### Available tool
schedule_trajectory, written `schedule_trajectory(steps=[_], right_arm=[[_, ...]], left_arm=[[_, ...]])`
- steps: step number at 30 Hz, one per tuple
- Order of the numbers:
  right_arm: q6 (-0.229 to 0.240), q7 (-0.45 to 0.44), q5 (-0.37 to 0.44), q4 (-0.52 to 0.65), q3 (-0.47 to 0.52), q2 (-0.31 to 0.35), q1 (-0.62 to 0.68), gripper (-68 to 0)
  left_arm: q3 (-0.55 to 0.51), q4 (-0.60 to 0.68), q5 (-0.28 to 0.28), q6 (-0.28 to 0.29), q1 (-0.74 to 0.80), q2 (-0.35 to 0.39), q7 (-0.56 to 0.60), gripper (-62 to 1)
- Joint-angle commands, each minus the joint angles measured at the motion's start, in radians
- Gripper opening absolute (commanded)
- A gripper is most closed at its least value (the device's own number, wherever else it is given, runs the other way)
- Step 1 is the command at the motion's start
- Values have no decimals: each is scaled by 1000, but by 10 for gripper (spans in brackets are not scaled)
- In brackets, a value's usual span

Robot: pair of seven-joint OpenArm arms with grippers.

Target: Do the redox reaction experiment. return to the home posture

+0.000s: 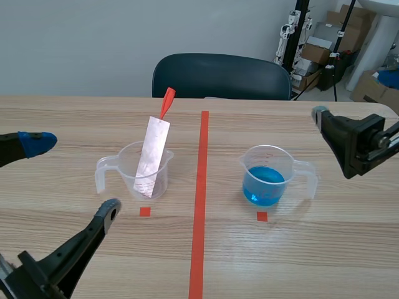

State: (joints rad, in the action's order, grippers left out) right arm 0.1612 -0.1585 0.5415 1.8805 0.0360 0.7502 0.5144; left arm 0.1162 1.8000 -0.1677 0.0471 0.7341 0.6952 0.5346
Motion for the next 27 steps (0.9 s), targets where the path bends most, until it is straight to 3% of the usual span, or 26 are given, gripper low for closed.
schedule_trajectory(steps=[1, 4, 9, 16, 23, 27], right_arm=[[-3, -37, 3, 27, 37, -6, 8, 4], [6, -39, -21, 43, 101, -42, 39, 4], [61, -60, -153, 59, 183, -111, 88, 4], [71, -217, -312, 68, 195, -119, 157, 4], [132, -132, -324, 105, 195, -122, 159, 4], [174, -50, -291, 173, 193, -171, 160, 4]], left_arm=[[13, 14, -5, -12, 2, 8, 18, 14], [23, 14, -5, -28, 2, 27, 18, 14], [23, 17, -5, -38, 0, 58, 18, 14], [23, 59, -55, -64, 3, 112, 12, 14], [23, 92, -54, -86, 2, 121, -15, 14], [28, 93, -54, -87, 3, 133, -25, 14]])
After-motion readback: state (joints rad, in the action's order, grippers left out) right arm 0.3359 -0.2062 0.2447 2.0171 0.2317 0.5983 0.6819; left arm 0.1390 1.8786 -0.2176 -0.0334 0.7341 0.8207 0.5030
